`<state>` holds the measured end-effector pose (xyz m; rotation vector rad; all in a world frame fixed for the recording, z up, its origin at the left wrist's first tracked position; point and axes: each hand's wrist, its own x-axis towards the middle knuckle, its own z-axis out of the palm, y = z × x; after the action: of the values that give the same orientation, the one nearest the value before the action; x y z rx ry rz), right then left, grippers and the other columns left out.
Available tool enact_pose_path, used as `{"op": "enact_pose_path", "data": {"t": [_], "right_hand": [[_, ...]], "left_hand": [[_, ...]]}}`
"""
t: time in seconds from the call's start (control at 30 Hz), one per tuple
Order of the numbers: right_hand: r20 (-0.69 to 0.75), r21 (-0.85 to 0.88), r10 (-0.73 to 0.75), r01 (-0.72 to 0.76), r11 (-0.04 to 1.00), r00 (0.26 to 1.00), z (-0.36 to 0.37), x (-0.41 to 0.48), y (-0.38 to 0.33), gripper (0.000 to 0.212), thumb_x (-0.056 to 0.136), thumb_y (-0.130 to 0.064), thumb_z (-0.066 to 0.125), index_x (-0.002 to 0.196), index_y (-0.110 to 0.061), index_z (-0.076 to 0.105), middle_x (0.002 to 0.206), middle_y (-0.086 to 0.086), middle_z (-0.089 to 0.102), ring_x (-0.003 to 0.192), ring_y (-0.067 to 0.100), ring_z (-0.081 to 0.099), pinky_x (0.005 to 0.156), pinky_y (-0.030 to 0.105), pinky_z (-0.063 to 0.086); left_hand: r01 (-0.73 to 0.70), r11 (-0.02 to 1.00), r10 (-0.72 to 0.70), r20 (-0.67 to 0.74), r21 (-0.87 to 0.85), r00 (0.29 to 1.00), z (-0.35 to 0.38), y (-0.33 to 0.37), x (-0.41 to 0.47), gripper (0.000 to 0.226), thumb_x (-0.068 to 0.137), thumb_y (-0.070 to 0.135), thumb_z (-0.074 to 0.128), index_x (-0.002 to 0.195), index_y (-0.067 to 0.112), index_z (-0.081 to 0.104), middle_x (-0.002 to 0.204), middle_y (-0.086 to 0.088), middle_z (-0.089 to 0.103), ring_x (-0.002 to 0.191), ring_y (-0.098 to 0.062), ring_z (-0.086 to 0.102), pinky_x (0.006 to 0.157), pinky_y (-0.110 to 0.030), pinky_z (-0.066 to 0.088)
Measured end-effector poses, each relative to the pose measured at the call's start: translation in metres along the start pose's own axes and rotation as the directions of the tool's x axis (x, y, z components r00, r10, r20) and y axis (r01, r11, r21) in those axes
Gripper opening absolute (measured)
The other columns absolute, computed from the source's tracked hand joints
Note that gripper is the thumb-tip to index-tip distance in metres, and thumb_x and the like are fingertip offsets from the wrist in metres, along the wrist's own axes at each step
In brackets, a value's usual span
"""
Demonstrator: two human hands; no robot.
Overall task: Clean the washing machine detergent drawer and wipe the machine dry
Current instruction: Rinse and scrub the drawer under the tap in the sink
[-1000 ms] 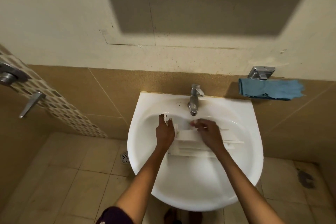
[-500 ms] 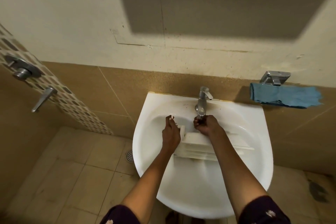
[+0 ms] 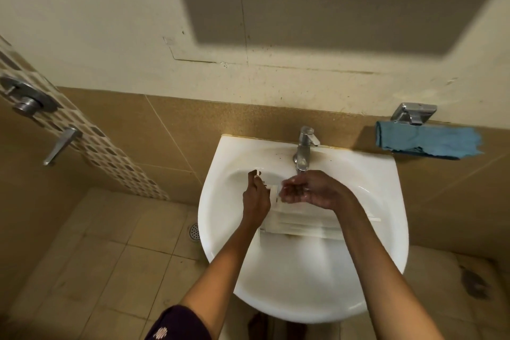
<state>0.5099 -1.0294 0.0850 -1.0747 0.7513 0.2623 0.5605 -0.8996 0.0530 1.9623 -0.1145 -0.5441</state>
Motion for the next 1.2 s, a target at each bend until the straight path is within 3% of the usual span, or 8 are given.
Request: {"op": "enact_pose_path", "data": {"t": [0.17, 0.27, 0.33, 0.4, 0.6, 0.77, 0.97, 1.2], "right_hand": [[-0.148, -0.433, -0.056, -0.014, 0.901, 0.987, 0.025, 0.011, -0.005, 0.032, 0.096, 0.004, 0.031, 0.113, 0.018, 0.054, 0.101, 0.031, 0.063, 0.068, 0.025, 0.059, 0.073, 0.03, 0.053], [-0.121, -0.7, -0.162, 0.032, 0.714, 0.979, 0.028, 0.016, 0.005, 0.027, 0.088, 0.003, 0.049, 0.11, 0.006, 0.064, 0.11, 0.023, 0.066, 0.089, 0.028, 0.064, 0.087, 0.034, 0.051], [-0.075, -0.841, -0.225, 0.06, 0.538, 0.972, 0.03, 0.017, 0.015, 0.028, 0.084, -0.003, 0.058, 0.111, -0.004, 0.066, 0.101, 0.011, 0.067, 0.092, 0.023, 0.061, 0.074, 0.023, 0.048], [-0.065, -0.879, -0.245, 0.061, 0.472, 0.967, 0.033, 0.02, 0.022, 0.037, 0.079, -0.008, 0.065, 0.115, -0.006, 0.058, 0.099, 0.007, 0.06, 0.091, 0.021, 0.056, 0.058, 0.019, 0.037], [-0.208, -0.897, -0.196, -0.106, 0.43, 0.958, 0.046, 0.045, 0.015, 0.041, 0.083, -0.013, 0.06, 0.12, 0.0, 0.046, 0.116, 0.017, 0.061, 0.106, 0.03, 0.059, 0.071, 0.028, 0.038], [-0.324, -0.859, -0.392, -0.095, 0.502, 0.861, 0.046, 0.056, 0.013, 0.026, 0.082, -0.007, 0.056, 0.106, 0.001, 0.058, 0.107, 0.019, 0.065, 0.101, 0.032, 0.061, 0.064, 0.026, 0.041], [-0.184, -0.93, -0.357, -0.045, 0.364, 0.916, 0.047, 0.049, 0.02, 0.025, 0.088, -0.01, 0.054, 0.11, -0.001, 0.06, 0.113, 0.016, 0.064, 0.107, 0.031, 0.059, 0.085, 0.033, 0.046], [-0.297, -0.843, -0.551, 0.057, 0.535, 0.78, 0.041, 0.053, 0.036, 0.006, 0.087, -0.005, 0.053, 0.093, -0.005, 0.055, 0.096, 0.015, 0.066, 0.092, 0.03, 0.061, 0.071, 0.032, 0.043]], "left_hand": [[-0.011, 1.0, 0.011, -0.003, 0.0, 1.0, 0.002, -0.003, 0.002, 0.041, 0.103, 0.022, 0.017, 0.139, 0.016, 0.035, 0.1, -0.002, 0.053, 0.094, -0.021, 0.052, 0.084, -0.027, 0.036], [-0.008, 1.0, 0.008, -0.004, 0.005, 1.0, 0.003, -0.005, 0.003, 0.04, 0.103, 0.022, 0.017, 0.138, 0.016, 0.036, 0.097, -0.005, 0.056, 0.094, -0.027, 0.055, 0.082, -0.029, 0.038], [0.0, 1.0, 0.0, -0.002, 0.002, 1.0, 0.003, -0.005, 0.003, 0.041, 0.103, 0.022, 0.017, 0.139, 0.016, 0.036, 0.101, -0.007, 0.056, 0.091, -0.023, 0.051, 0.083, -0.028, 0.037], [0.004, 1.0, -0.004, 0.0, 0.003, 1.0, 0.004, -0.004, 0.003, 0.041, 0.103, 0.021, 0.017, 0.139, 0.016, 0.035, 0.099, -0.006, 0.056, 0.088, -0.021, 0.049, 0.081, -0.027, 0.035], [-0.003, 0.999, 0.003, 0.016, 0.034, 1.0, 0.004, -0.006, 0.003, 0.042, 0.102, 0.02, 0.017, 0.141, 0.014, 0.032, 0.082, -0.004, 0.056, 0.081, -0.024, 0.054, 0.079, -0.031, 0.042], [0.009, 1.0, -0.01, 0.016, 0.025, 1.0, 0.002, -0.002, 0.002, 0.043, 0.102, 0.019, 0.016, 0.143, 0.016, 0.03, 0.085, -0.002, 0.055, 0.085, -0.023, 0.052, 0.08, -0.027, 0.039], [0.02, 0.999, -0.021, 0.014, 0.034, 1.0, 0.002, -0.003, 0.003, 0.044, 0.102, 0.02, 0.017, 0.144, 0.018, 0.029, 0.083, -0.003, 0.057, 0.078, -0.019, 0.054, 0.076, -0.026, 0.037], [0.016, 0.999, -0.016, -0.001, 0.031, 1.0, 0.004, -0.003, 0.003, 0.043, 0.102, 0.02, 0.018, 0.143, 0.019, 0.031, 0.089, -0.005, 0.056, 0.083, -0.022, 0.053, 0.079, -0.027, 0.039]]}}
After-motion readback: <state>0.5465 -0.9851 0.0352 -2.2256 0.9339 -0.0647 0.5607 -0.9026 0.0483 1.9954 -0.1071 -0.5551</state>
